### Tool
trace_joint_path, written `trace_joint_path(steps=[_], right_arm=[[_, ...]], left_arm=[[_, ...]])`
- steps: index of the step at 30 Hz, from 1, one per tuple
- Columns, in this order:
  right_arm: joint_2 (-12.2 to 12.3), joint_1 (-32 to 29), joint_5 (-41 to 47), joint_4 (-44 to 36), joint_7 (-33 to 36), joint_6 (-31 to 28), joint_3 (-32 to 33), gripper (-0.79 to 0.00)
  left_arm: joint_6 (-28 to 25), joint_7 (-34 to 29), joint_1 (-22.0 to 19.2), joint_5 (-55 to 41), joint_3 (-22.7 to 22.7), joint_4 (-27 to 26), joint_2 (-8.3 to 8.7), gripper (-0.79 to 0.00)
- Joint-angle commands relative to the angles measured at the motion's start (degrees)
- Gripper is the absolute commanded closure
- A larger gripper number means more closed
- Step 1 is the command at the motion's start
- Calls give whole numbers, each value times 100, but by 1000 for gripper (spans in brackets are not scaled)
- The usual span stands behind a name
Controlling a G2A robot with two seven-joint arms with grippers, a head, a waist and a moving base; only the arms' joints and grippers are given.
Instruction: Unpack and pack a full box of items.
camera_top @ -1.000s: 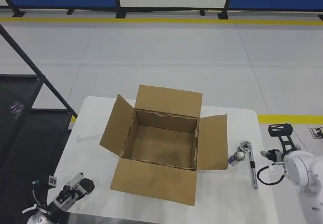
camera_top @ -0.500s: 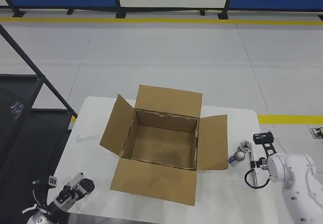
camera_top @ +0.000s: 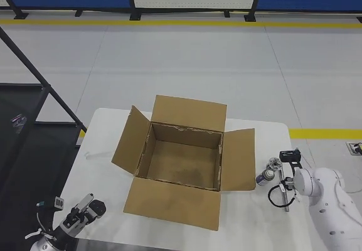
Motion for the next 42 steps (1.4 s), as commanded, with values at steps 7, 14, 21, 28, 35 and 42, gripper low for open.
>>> trace_joint_path(steps=[7,14,21,28,35,42], right_arm=[[-27,213,312,470,-137,-136,-5,-366],[-42,342,488,729,-193,-200,-27,-354],[-53,411,581,898,-250,-225,-68,-234],[-64,454,592,954,-261,-243,-154,-203],[-71,518,619,1058,-271,-263,-204,-212],[-77,605,684,1248,-293,-307,-240,-95]], left_arm=[[0,0,0,0,0,0,0,-785],[0,0,0,0,0,0,0,-785],[0,0,0,0,0,0,0,-785],[0,0,0,0,0,0,0,-785],[0,0,0,0,0,0,0,-785],[0,0,0,0,0,0,0,-785]])
